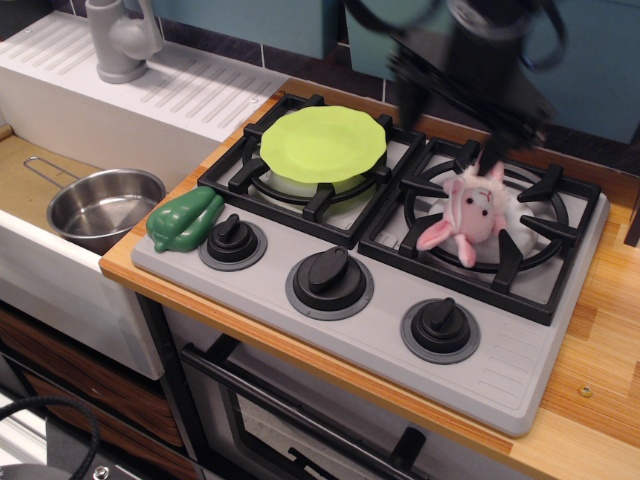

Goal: End effector reaching stuffedrabbit

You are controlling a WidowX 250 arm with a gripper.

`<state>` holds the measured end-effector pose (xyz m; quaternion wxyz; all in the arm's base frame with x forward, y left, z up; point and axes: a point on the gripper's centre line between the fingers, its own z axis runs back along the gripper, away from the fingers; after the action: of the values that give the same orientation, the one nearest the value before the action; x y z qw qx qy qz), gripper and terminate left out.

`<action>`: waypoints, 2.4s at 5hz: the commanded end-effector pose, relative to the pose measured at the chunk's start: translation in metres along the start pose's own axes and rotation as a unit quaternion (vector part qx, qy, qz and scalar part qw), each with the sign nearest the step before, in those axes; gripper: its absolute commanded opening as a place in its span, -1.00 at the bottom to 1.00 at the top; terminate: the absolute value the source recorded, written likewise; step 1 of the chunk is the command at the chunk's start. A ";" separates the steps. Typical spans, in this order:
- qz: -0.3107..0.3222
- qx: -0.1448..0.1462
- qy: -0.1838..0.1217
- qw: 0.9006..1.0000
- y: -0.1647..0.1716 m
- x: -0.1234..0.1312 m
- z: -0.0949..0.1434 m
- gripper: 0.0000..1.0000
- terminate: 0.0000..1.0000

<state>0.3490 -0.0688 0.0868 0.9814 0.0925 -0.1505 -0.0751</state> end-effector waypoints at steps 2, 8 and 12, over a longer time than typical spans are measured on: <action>0.021 -0.007 -0.048 0.999 -0.010 0.025 -0.012 1.00 -1.00; 0.068 -0.019 -0.066 0.995 -0.058 -0.024 -0.051 1.00 -1.00; 0.068 -0.019 -0.066 0.995 -0.058 -0.024 -0.051 1.00 -1.00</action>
<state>0.3424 -0.1024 0.0227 0.9725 0.0592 -0.2253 0.0041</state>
